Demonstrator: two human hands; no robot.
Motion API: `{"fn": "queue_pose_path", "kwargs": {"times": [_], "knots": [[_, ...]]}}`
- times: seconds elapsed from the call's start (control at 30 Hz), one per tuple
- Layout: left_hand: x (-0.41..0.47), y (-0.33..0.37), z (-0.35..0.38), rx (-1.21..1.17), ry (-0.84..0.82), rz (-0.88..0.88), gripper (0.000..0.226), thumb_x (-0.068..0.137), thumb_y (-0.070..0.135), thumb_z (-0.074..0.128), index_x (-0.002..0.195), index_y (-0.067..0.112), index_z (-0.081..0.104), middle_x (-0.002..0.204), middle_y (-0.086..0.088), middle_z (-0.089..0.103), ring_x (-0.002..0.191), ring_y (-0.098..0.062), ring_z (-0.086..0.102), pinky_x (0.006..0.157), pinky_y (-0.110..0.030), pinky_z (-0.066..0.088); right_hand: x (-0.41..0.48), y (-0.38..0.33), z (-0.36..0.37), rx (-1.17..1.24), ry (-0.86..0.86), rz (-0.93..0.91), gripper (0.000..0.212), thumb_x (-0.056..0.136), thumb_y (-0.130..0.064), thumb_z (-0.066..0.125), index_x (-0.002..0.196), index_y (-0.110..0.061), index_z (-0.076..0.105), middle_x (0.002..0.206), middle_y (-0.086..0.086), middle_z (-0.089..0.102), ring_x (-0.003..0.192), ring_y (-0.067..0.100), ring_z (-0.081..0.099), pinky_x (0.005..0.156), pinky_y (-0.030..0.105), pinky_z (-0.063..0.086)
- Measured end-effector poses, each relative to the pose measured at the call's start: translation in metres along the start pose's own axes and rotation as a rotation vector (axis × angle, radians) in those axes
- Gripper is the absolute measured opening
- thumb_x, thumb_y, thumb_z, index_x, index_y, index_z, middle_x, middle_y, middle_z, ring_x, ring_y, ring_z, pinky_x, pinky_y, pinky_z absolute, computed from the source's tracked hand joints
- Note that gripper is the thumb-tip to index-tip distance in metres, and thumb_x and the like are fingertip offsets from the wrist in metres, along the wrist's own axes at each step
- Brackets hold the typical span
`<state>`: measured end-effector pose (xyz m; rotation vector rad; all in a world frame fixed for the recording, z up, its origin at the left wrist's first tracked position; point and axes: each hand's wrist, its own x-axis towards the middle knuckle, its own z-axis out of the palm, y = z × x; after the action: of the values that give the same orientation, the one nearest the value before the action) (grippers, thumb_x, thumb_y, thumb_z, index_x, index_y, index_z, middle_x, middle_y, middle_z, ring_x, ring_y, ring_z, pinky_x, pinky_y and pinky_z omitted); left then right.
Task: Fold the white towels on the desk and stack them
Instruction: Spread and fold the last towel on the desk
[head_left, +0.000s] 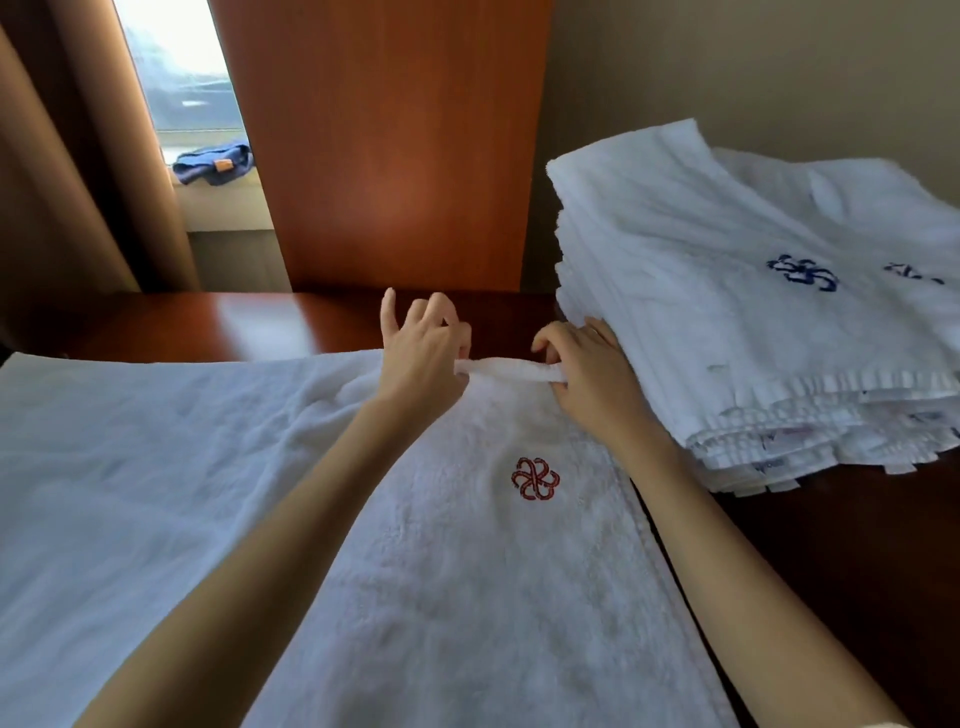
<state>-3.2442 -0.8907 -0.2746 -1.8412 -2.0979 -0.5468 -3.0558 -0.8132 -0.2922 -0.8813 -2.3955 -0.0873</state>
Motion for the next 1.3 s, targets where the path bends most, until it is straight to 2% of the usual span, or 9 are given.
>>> {"fn": "queue_pose_path", "kwargs": {"times": [0.17, 0.3, 0.47, 0.67, 0.77, 0.9, 1.0, 1.13, 1.3], "knots": [[-0.056, 0.011, -0.032, -0.145, 0.015, 0.282, 0.02, 0.082, 0.01, 0.064, 0.082, 0.022, 0.048, 0.085, 0.003, 0.06, 0.077, -0.015, 0.054, 0.085, -0.032, 0.043, -0.052, -0.023, -0.03, -0.115, 0.056, -0.143, 0.047, 0.06, 0.019, 0.066, 0.097, -0.01, 0.07, 0.086, 0.005, 0.059, 0.079, 0.026, 0.058, 0.077, 0.032, 0.037], [-0.103, 0.024, -0.03, -0.146, -0.112, 0.37, 0.016, 0.088, 0.016, 0.062, 0.104, 0.019, 0.062, 0.098, 0.004, 0.062, 0.083, -0.011, 0.051, 0.067, -0.022, 0.03, -0.096, -0.028, -0.045, -0.148, -0.018, -0.148, 0.052, 0.048, 0.028, 0.065, 0.088, -0.006, 0.072, 0.079, 0.008, 0.058, 0.069, 0.028, 0.058, 0.059, 0.034, 0.042], [-0.131, 0.035, -0.023, -0.136, -0.165, 0.324, 0.02, 0.096, 0.019, 0.052, 0.113, 0.021, 0.062, 0.107, 0.003, 0.061, 0.092, -0.016, 0.058, 0.063, -0.022, 0.033, -0.123, -0.025, -0.052, -0.141, -0.175, -0.097, 0.061, 0.066, 0.024, 0.054, 0.113, -0.013, 0.067, 0.098, 0.004, 0.057, 0.092, 0.024, 0.054, 0.075, 0.032, 0.035], [-0.13, 0.053, -0.047, -0.197, 0.06, 0.434, 0.013, 0.083, 0.009, 0.07, 0.094, 0.016, 0.073, 0.083, 0.002, 0.064, 0.077, -0.018, 0.058, 0.055, -0.018, 0.028, -0.139, -0.024, -0.07, -0.022, 0.084, -0.019, 0.033, 0.068, 0.02, 0.065, 0.079, -0.01, 0.07, 0.081, 0.001, 0.063, 0.078, 0.025, 0.057, 0.063, 0.037, 0.048], [-0.137, 0.057, -0.035, -0.169, -0.095, 0.498, 0.019, 0.094, 0.028, 0.059, 0.111, 0.025, 0.067, 0.096, 0.005, 0.064, 0.091, -0.014, 0.056, 0.07, -0.02, 0.033, -0.146, -0.022, -0.075, -0.056, -0.145, 0.025, 0.041, 0.078, 0.017, 0.055, 0.095, -0.016, 0.07, 0.095, -0.003, 0.063, 0.093, 0.021, 0.055, 0.071, 0.029, 0.04], [-0.148, 0.038, -0.029, -0.22, -0.214, 0.4, 0.033, 0.097, 0.036, 0.052, 0.129, 0.029, 0.056, 0.113, 0.005, 0.059, 0.104, -0.015, 0.052, 0.085, -0.027, 0.042, -0.13, -0.023, -0.086, -0.167, -0.405, 0.11, 0.059, 0.083, 0.012, 0.047, 0.119, -0.031, 0.065, 0.12, -0.007, 0.058, 0.112, 0.016, 0.048, 0.08, 0.026, 0.039], [-0.154, 0.003, -0.042, -0.203, -0.063, 0.325, 0.043, 0.097, 0.036, 0.052, 0.138, 0.025, 0.049, 0.123, 0.003, 0.059, 0.113, -0.017, 0.054, 0.094, -0.031, 0.042, -0.102, -0.053, -0.078, -0.053, -0.238, 0.1, 0.061, 0.084, 0.011, 0.043, 0.127, -0.029, 0.06, 0.128, -0.004, 0.056, 0.113, 0.023, 0.05, 0.082, 0.032, 0.041], [-0.159, -0.075, -0.059, -0.215, 0.118, -0.256, 0.05, 0.1, 0.024, 0.046, 0.147, 0.01, 0.036, 0.14, -0.015, 0.049, 0.124, -0.033, 0.049, 0.099, -0.043, 0.041, -0.061, -0.116, -0.023, 0.245, -0.267, -0.048, 0.04, 0.102, -0.014, 0.037, 0.139, -0.022, 0.05, 0.138, -0.002, 0.053, 0.123, 0.02, 0.048, 0.098, 0.034, 0.036], [-0.197, -0.168, -0.052, 0.05, -0.434, -0.609, 0.063, 0.101, 0.052, 0.023, 0.154, 0.02, 0.015, 0.162, -0.003, 0.007, 0.148, -0.02, 0.009, 0.116, -0.054, 0.01, -0.036, -0.133, 0.04, 0.269, -0.557, 0.011, 0.051, 0.104, -0.045, 0.021, 0.151, -0.027, 0.03, 0.159, -0.006, 0.025, 0.147, 0.01, 0.016, 0.119, 0.034, 0.008]]}}
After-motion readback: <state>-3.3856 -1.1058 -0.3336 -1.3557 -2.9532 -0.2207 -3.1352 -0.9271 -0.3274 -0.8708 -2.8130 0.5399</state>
